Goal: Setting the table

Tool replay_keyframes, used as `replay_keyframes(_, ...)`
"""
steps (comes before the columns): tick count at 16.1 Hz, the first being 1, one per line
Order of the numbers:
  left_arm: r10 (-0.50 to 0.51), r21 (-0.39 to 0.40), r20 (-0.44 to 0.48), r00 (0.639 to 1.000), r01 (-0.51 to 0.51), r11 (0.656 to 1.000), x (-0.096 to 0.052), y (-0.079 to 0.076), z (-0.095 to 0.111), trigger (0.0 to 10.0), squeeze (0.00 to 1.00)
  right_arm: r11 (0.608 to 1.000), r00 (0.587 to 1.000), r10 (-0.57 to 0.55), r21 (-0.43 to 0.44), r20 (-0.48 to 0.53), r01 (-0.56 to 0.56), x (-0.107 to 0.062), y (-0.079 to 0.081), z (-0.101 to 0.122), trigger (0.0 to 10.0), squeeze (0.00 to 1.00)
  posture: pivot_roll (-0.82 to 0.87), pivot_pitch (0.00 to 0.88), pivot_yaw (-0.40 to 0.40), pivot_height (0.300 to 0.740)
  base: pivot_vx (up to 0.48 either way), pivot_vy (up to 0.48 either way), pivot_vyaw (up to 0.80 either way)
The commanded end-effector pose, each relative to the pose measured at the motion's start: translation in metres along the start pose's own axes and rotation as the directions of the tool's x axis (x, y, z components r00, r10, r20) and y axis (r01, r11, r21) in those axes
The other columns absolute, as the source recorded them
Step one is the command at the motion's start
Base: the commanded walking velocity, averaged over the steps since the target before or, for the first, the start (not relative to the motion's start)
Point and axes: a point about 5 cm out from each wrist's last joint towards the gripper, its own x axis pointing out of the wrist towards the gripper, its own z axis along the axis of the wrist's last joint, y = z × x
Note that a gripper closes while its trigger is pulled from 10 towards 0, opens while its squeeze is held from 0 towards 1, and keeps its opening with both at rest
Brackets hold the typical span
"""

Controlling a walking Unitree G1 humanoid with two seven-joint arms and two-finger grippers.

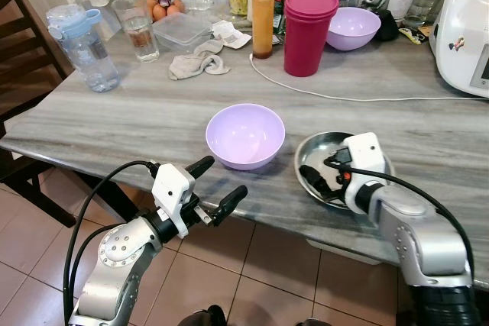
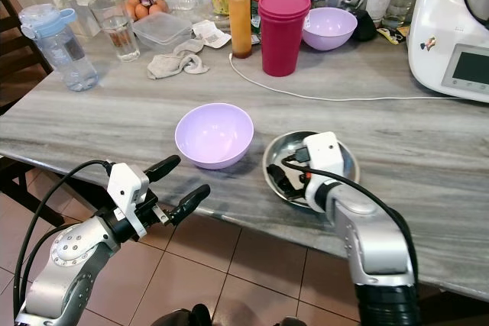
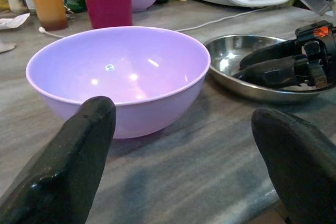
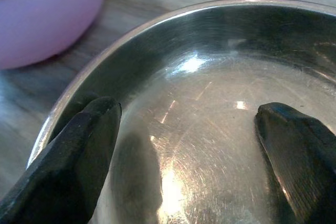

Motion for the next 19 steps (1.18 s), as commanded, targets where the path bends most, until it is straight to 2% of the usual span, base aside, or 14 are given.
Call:
replay_keyframes(1, 0.009, 0.011, -0.018, 1.0, -0.009, 1.0, -0.003, 0.001, -0.003, 10.0, 0.0, 0.999, 0.999, 0.035, 0.002, -0.003, -0.035, 0.004, 0.006, 0.0, 10.0, 1.0, -0.22, 0.126, 0.064, 0.74, 0.0, 0.0, 0.0)
replay_keyframes(4, 0.013, 0.01, -0.02, 1.0, -0.012, 1.0, -0.003, 0.0, -0.003, 10.0, 0.0, 0.998, 0.998, 0.061, 0.005, 0.002, -0.061, 0.01, 0.012, 0.002, 10.0, 1.0, -0.21, 0.128, 0.061, 0.74, 0.0, 0.0, 0.0)
replay_keyframes(5, 0.014, 0.011, -0.021, 1.0, -0.014, 1.0, -0.004, 0.0, -0.003, 10.0, 0.0, 0.997, 0.997, 0.072, 0.013, 0.005, -0.072, 0.012, 0.014, 0.002, 10.0, 0.96, -0.21, 0.128, 0.061, 0.74, 0.0, 0.0, 0.0)
replay_keyframes(6, 0.014, 0.011, -0.021, 1.0, -0.013, 1.0, -0.004, 0.0, -0.003, 10.0, 0.0, 0.997, 0.997, 0.079, 0.016, 0.007, -0.079, 0.013, 0.016, 0.003, 10.0, 0.73, -0.21, 0.128, 0.061, 0.74, 0.0, 0.0, 0.0)
replay_keyframes(7, 0.013, 0.011, -0.021, 1.0, -0.013, 1.0, -0.004, 0.0, -0.003, 10.0, 0.0, 0.996, 0.996, 0.092, 0.018, 0.01, -0.092, 0.016, 0.02, 0.004, 10.0, 0.59, -0.21, 0.129, 0.06, 0.74, 0.0, 0.0, 0.0)
replay_keyframes(10, 0.012, 0.014, -0.021, 1.0, -0.012, 1.0, -0.003, 0.0, -0.003, 10.0, 0.0, 0.99, 0.99, 0.136, 0.023, 0.02, -0.137, 0.021, 0.032, 0.007, 10.0, 0.58, -0.2, 0.131, 0.06, 0.74, 0.0, 0.0, 0.0)
replay_keyframes(14, 0.013, 0.014, -0.024, 1.0, -0.012, 1.0, -0.003, -0.001, -0.004, 10.0, 0.0, 0.989, 0.989, 0.144, 0.027, 0.025, -0.145, 0.024, 0.036, 0.007, 10.0, 0.58, -0.2, 0.131, 0.061, 0.74, 0.0, 0.0, 0.0)
replay_keyframes(18, 0.021, 0.02, -0.025, 0.999, -0.02, 1.0, -0.004, 0.002, -0.003, 10.0, 0.0, 0.997, 0.993, 0.075, -0.025, 0.089, -0.073, 0.017, 0.025, 0.016, 10.0, 0.58, -0.2, 0.131, 0.062, 0.74, 0.0, 0.0, 0.0)
replay_keyframes(19, 0.024, 0.023, -0.025, 0.999, -0.023, 0.999, -0.005, 0.005, -0.002, 10.0, 0.0, 0.999, 0.991, 0.023, -0.039, 0.133, -0.018, 0.013, 0.018, 0.021, 10.0, 0.53, -0.2, 0.127, 0.062, 0.74, 0.0, 0.0, 0.0)
